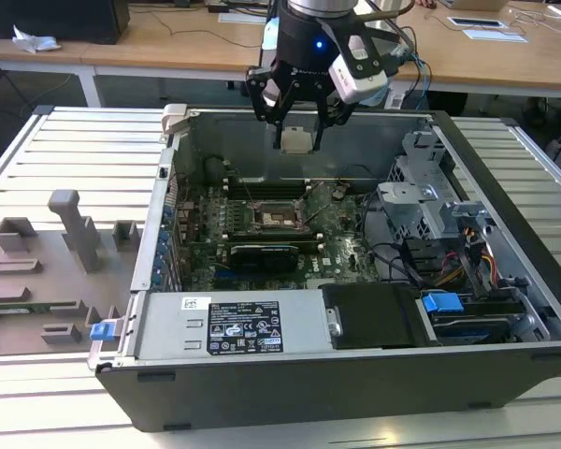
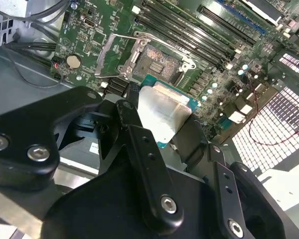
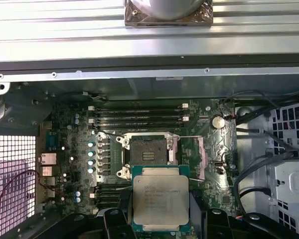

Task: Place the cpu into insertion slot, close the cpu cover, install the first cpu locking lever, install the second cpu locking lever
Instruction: 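Place the cpu into insertion slot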

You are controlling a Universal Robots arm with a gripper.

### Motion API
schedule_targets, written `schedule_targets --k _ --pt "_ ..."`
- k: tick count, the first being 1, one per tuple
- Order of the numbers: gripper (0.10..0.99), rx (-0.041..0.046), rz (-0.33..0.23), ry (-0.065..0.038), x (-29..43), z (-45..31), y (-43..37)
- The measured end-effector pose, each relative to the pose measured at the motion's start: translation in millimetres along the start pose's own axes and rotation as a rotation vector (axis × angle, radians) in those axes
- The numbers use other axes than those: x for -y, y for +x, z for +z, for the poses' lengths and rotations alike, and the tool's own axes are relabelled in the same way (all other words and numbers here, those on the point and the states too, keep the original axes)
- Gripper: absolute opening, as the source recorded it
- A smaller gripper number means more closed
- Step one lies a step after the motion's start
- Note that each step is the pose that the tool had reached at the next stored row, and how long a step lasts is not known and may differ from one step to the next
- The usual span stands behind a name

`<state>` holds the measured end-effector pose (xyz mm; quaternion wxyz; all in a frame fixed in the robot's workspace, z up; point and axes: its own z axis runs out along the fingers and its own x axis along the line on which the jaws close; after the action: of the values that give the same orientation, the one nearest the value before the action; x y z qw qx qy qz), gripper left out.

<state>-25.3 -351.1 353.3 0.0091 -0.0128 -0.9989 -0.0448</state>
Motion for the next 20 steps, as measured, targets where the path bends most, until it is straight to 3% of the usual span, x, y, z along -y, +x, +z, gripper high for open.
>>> schedule_targets --k 7,20 --pt "0.541 0.0000 0.000 0.000 0.8 9.4 -0.2" --pt "0.541 0.0001 0.000 0.000 1.8 19.8 -0.4"
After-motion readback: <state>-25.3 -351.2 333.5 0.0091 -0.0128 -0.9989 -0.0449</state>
